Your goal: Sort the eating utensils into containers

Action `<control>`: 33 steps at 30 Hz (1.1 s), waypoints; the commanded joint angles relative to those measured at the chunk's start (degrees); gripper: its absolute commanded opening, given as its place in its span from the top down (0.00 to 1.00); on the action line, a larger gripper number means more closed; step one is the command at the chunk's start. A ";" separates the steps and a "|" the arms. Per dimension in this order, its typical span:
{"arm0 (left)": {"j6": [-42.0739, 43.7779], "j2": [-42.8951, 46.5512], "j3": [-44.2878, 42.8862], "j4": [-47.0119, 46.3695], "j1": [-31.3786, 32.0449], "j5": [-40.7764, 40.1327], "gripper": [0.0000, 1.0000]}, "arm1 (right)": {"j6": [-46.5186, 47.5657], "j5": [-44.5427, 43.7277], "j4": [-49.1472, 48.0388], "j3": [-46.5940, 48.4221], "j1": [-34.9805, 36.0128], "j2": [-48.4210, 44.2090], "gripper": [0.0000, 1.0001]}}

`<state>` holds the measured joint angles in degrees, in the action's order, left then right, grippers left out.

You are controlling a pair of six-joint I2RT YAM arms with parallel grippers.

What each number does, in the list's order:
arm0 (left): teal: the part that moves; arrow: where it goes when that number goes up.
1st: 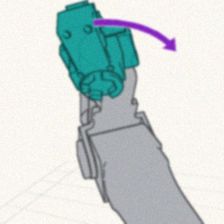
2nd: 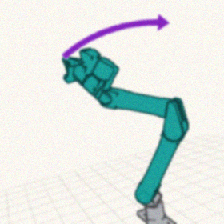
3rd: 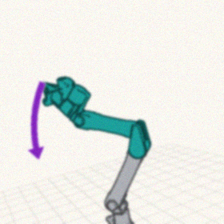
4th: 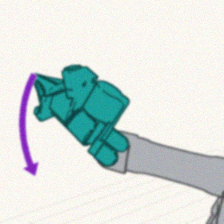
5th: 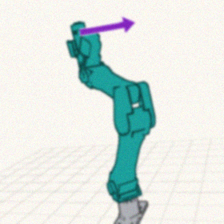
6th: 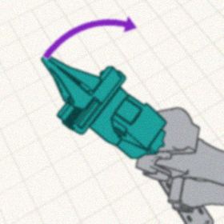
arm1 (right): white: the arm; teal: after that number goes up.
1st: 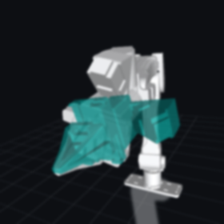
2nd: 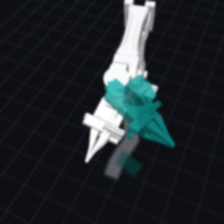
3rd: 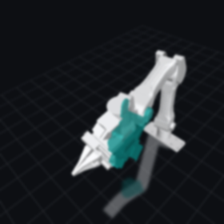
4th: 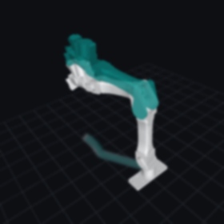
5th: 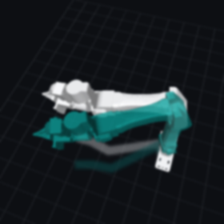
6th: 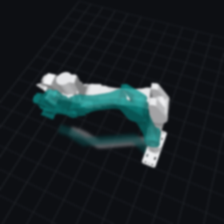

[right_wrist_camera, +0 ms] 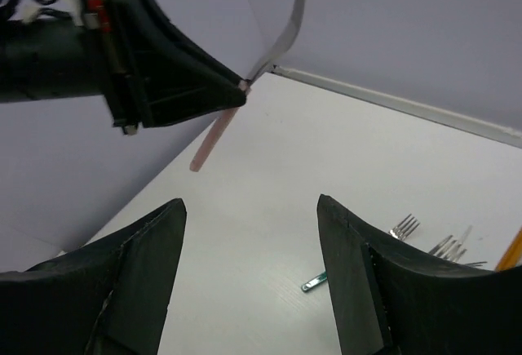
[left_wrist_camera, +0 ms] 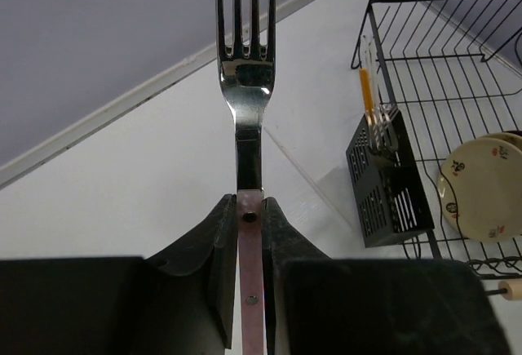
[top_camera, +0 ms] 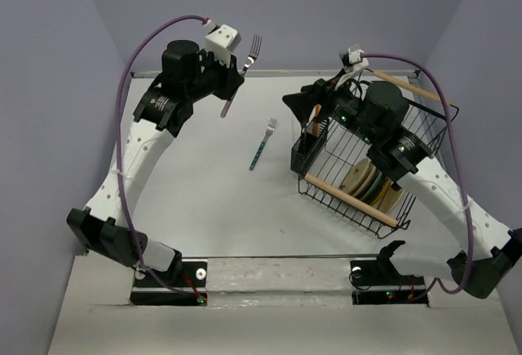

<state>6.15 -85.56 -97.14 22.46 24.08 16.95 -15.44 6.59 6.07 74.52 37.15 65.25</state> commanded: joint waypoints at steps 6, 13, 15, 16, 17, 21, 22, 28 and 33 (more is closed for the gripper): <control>0.61 14.54 7.49 -0.48 0.71 5.11 1.00 | -12.68 9.22 -13.79 10.63 0.46 13.66 0.31; 0.79 18.85 11.53 -3.38 0.89 6.34 1.00 | -13.39 16.44 -20.30 13.63 2.32 19.47 0.32; 0.62 19.02 12.06 -3.82 0.89 6.78 1.00 | -13.91 15.91 -20.65 13.63 2.84 20.35 0.32; 0.61 19.20 12.59 -4.35 0.97 7.04 1.00 | -14.26 14.95 -21.18 13.46 2.84 20.53 0.32; 0.18 19.20 13.11 -4.61 0.97 7.22 1.00 | -14.96 14.77 -21.62 13.02 2.84 20.96 0.32; -0.26 19.38 13.73 -5.67 1.06 7.75 1.00 | -17.16 13.63 -23.46 12.23 2.84 22.02 0.34; -0.35 19.46 14.00 -6.02 1.06 7.83 1.00 | -17.60 13.28 -23.64 12.23 2.84 22.72 0.35; -0.44 20.25 14.70 -7.34 1.06 7.57 1.00 | -20.33 10.29 -24.43 10.91 2.84 24.04 0.39; -0.18 20.61 15.40 -7.78 1.06 7.22 1.00 | -21.64 9.50 -26.01 9.15 2.84 23.78 0.41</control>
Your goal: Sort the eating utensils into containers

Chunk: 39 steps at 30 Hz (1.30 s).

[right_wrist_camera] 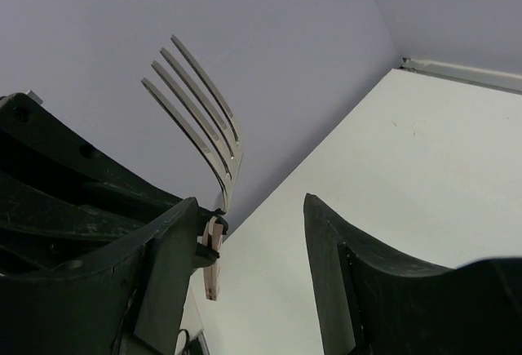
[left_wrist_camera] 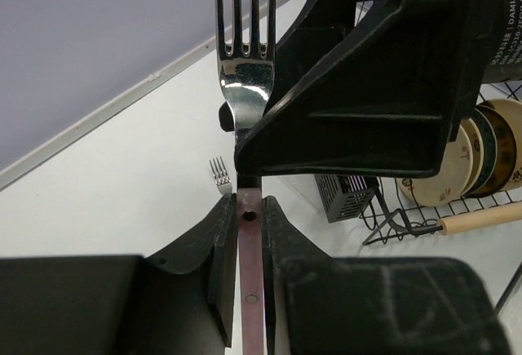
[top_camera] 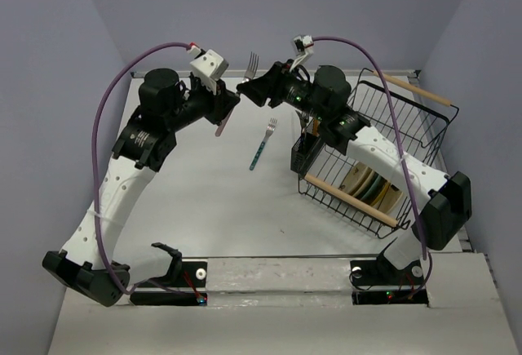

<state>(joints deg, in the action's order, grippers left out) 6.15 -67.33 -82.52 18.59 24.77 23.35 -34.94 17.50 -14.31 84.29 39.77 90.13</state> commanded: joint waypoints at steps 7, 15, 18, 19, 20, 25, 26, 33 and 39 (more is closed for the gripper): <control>-0.44 1.76 1.75 -4.44 0.45 1.26 1.00 | -4.08 0.61 -7.58 0.35 0.74 2.15 0.59; -0.09 1.85 2.01 -4.35 0.54 0.64 1.00 | -5.05 1.93 -9.86 0.79 0.75 4.53 0.91; 0.35 2.11 2.45 -4.00 0.54 0.38 1.00 | -4.70 1.84 -10.57 0.44 0.75 4.62 1.00; 0.53 2.29 2.97 -4.00 0.54 0.29 1.00 | -4.44 1.84 -10.57 0.26 0.75 4.62 1.00; 0.87 2.64 3.15 -4.00 0.54 0.29 1.00 | -3.74 1.93 -10.74 -0.09 0.75 4.44 1.00; 1.75 3.78 4.91 -4.79 0.54 0.38 0.99 | -0.58 -0.09 -10.74 -2.90 0.75 1.64 1.00; 1.84 3.96 5.17 -4.88 0.54 0.81 0.92 | 0.65 -1.14 -10.74 -4.12 0.75 0.15 1.00; 2.46 4.05 5.88 -5.58 0.54 4.15 0.50 | 7.32 -5.71 -8.20 -7.12 0.75 -4.87 1.00; 3.16 5.63 7.02 -5.49 0.54 3.03 0.08 | 17.15 -15.70 -0.74 -9.49 0.75 -12.68 1.00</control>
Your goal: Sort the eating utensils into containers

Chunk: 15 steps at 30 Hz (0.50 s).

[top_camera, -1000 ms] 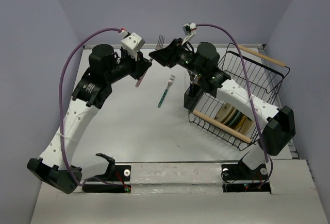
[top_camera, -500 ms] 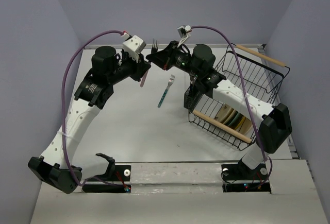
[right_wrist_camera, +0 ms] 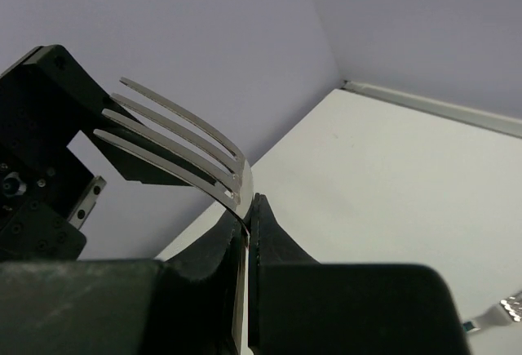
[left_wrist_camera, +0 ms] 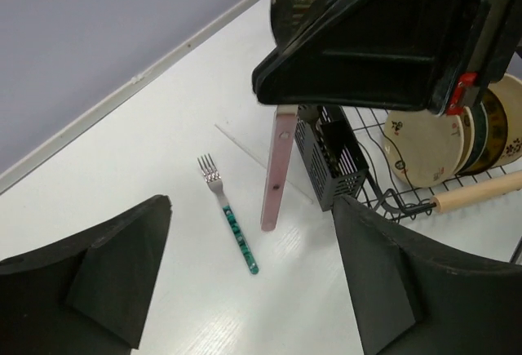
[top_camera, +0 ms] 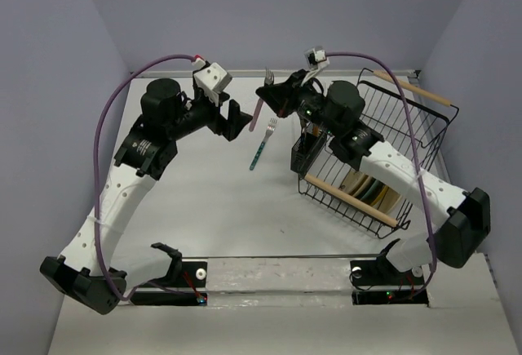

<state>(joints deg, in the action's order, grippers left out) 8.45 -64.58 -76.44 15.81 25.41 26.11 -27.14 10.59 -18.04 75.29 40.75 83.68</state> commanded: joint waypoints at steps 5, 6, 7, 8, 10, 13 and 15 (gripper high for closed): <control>2.19 3.41 2.79 -2.72 -0.18 -4.22 0.01 | 15.26 -20.15 9.07 -7.32 -0.85 -14.76 1.00; 2.10 3.14 3.23 -2.80 -0.18 -5.18 0.01 | 16.49 -21.04 9.60 -8.65 -0.85 -17.47 1.00; 2.10 2.97 3.49 -2.98 -0.18 -5.45 0.01 | 16.94 -21.83 10.13 -9.71 -0.85 -18.54 1.00; 2.19 2.44 3.67 -3.16 -0.18 -5.71 0.01 | 17.38 -22.45 11.18 -10.85 -1.55 -19.42 1.00; 2.01 2.00 4.20 -3.68 -0.18 -6.07 0.01 | 17.91 -23.60 12.24 -13.23 -2.34 -20.66 1.00; 1.75 0.95 4.46 -4.04 -0.18 -6.24 0.01 | 17.99 -23.07 13.38 -14.55 -2.87 -20.40 1.00; 1.66 0.33 4.64 -4.04 -0.18 -6.33 0.01 | 18.08 -22.63 13.65 -14.90 -2.87 -19.70 1.00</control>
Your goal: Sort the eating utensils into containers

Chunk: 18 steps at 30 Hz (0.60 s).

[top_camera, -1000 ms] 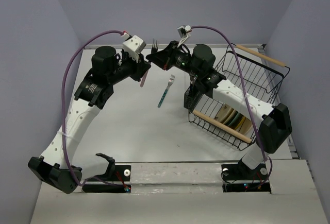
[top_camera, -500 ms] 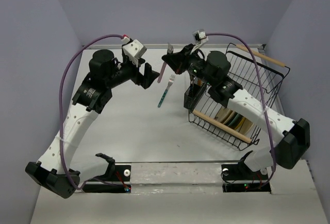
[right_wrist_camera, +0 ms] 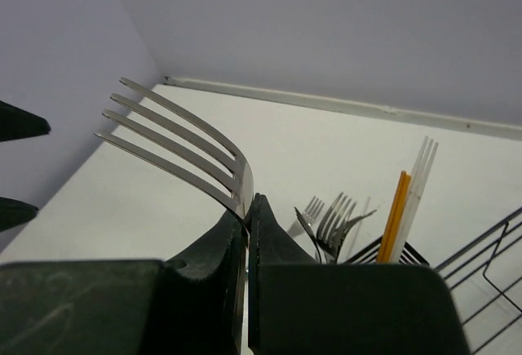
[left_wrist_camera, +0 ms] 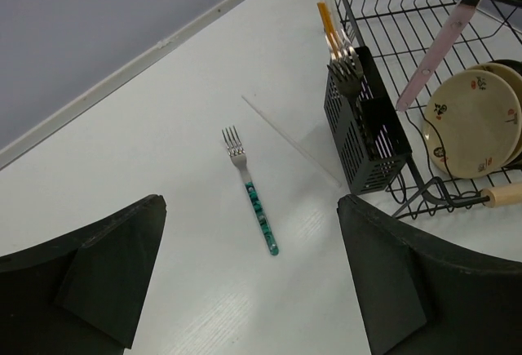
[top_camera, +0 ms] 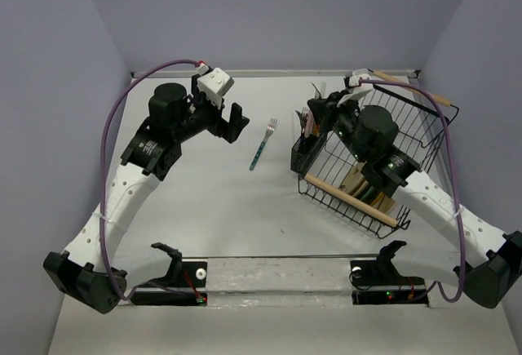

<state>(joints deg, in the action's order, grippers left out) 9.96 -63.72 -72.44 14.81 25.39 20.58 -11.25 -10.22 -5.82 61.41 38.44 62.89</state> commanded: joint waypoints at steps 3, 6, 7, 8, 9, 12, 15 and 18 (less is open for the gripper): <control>0.50 -0.96 1.16 -3.12 -0.16 -1.85 0.01 | 2.19 -2.17 1.52 -1.64 -0.55 2.23 1.00; 1.12 -1.49 1.95 -3.21 -0.16 -2.99 0.01 | 2.02 -2.70 1.34 -2.25 -1.17 3.81 1.00; 1.12 -1.66 2.13 -3.21 -0.16 -3.26 0.01 | 2.02 -2.53 0.99 -2.52 -1.69 4.08 1.00; 1.21 -2.01 2.48 -3.29 -0.16 -3.44 0.01 | 1.84 -2.18 0.38 -2.69 -1.70 4.51 1.00; 1.29 -2.28 2.66 -3.38 -0.16 -3.53 0.01 | 1.41 -1.13 0.20 -2.61 -2.39 5.21 1.00; 1.29 -2.98 3.19 -3.65 -0.16 -3.44 0.01 | 1.23 -0.15 -0.76 -2.78 -2.40 5.84 1.00; 1.56 -3.60 4.06 -4.17 -0.16 -3.62 0.01 | 1.23 0.46 -2.96 -4.53 -2.40 5.66 1.00; 1.73 -4.65 5.12 -4.96 -0.16 -3.97 0.01 | 0.79 0.29 -4.63 -6.47 -2.93 5.66 1.00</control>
<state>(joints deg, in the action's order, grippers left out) 10.72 -67.72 -68.60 13.41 25.39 17.30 -10.28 -10.59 -4.58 57.12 36.01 69.14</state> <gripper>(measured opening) 0.986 0.041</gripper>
